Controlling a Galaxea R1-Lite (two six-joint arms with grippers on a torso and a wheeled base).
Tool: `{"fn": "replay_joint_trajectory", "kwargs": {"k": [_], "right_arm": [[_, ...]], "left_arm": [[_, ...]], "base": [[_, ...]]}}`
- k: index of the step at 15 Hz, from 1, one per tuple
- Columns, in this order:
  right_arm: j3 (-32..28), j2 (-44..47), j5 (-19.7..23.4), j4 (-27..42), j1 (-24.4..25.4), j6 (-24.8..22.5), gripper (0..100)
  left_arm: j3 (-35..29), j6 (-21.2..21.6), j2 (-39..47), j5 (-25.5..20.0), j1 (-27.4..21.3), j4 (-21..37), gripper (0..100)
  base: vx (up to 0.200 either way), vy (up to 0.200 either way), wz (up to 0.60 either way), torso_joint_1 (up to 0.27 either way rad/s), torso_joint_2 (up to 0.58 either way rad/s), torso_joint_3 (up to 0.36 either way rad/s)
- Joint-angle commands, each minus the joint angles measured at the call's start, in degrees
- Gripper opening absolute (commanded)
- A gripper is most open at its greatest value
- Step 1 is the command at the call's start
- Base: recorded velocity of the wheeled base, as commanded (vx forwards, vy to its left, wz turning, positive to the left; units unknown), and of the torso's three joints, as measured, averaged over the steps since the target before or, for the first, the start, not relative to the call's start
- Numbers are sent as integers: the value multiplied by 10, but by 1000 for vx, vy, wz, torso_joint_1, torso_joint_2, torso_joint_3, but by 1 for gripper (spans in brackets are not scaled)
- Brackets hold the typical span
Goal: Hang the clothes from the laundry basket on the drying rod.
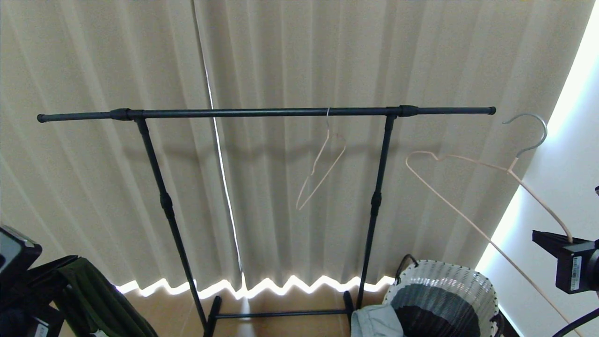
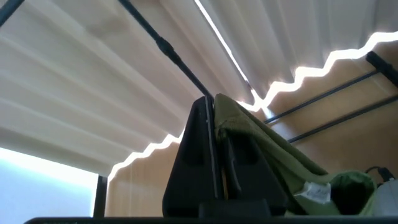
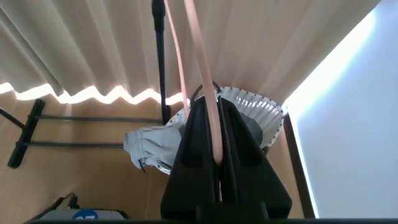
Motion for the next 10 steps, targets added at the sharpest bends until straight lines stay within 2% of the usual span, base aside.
{"fn": "replay_joint_trajectory", "kwargs": {"k": [1, 9, 10], "right_arm": [[1, -4, 0, 0, 2, 0, 0], [-4, -3, 8, -9, 4, 2, 0], [-9, -4, 18, -16, 15, 2, 0]], "left_arm": [[1, 0, -1, 0, 0, 0, 0], [0, -1, 0, 0, 0, -2, 0], [1, 0, 0, 0, 0, -4, 0]], "base": [[0, 200, 0, 7, 2, -2], [0, 200, 0, 3, 2, 4], [0, 0, 0, 0, 0, 0]]}}
